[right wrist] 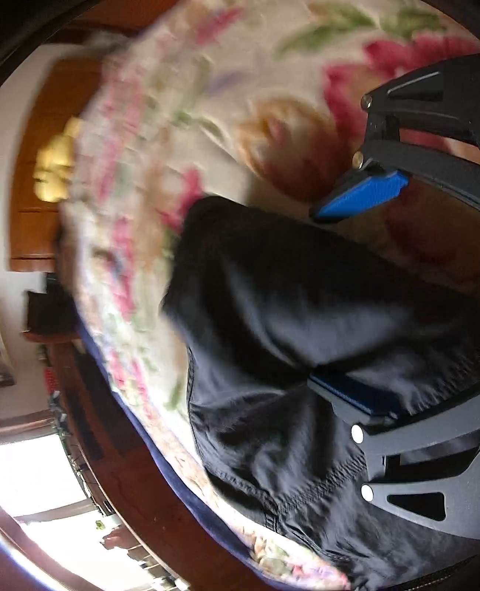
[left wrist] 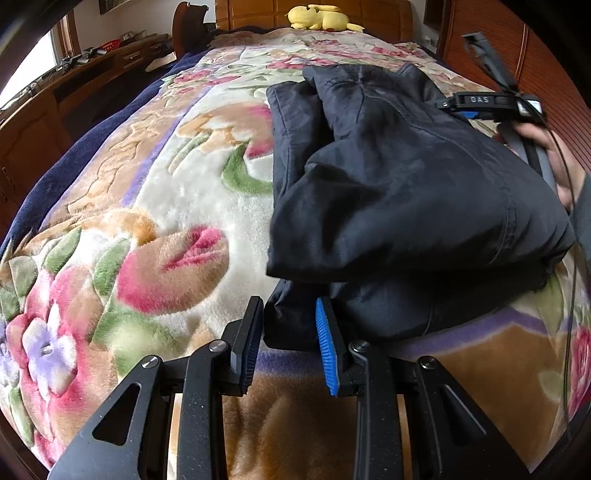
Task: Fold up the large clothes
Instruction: 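Close both grippers on the folded jacket bundle, then carry the jacket bundle with both grippers to the bed's side edge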
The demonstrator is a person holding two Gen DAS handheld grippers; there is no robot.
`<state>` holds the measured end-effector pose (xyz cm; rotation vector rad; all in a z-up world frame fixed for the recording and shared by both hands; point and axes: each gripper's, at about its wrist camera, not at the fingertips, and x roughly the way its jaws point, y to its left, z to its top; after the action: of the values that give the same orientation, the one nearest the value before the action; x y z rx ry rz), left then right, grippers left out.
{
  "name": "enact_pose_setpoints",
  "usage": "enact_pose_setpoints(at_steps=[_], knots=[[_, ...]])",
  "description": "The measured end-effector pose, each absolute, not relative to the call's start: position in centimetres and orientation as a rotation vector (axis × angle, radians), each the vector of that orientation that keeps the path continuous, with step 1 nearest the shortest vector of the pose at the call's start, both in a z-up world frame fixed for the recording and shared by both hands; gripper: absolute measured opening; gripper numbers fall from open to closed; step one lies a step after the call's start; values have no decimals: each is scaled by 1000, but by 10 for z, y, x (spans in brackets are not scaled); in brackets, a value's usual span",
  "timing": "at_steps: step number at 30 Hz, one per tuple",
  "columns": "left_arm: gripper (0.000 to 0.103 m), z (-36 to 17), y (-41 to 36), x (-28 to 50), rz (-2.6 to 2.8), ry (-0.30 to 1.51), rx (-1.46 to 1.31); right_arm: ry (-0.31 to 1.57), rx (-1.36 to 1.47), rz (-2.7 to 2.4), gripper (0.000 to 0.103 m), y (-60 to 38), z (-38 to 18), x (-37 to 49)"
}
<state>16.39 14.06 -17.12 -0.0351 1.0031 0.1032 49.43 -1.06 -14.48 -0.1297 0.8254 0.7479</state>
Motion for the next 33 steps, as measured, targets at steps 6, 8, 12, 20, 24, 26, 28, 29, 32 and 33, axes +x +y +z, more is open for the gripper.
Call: enact_pose_setpoints(at_steps=[6,8,12,20,24,26,28,29,32,33], knots=[[30,-171,142,164,99,1001,-51,887,-97,780,90,4,-159,509],[30,-171,143,164,98,1001,-56,888,-96,777,90,7,-159,507],[24,-171,145,165,74,1000,-76,893,-93,787,72,7,-157,501],[7,-156,146,158,50,920,-132,775,-99,780,42,-5,-125,475],[6,-131,152,140,16,814,-180,696,-121,768,37,-6,-95,449],[6,-126,151,134,15,793,-168,671,-135,770,35,-7,-84,434],[5,-119,151,125,16,766,-158,650,-154,770,34,-2,-79,423],[5,-112,152,119,16,743,-149,643,-163,773,34,2,-75,418],[5,-94,161,102,30,676,-140,631,-201,789,33,19,-69,403],[5,-89,166,95,45,651,-127,627,-209,797,33,24,-66,399]])
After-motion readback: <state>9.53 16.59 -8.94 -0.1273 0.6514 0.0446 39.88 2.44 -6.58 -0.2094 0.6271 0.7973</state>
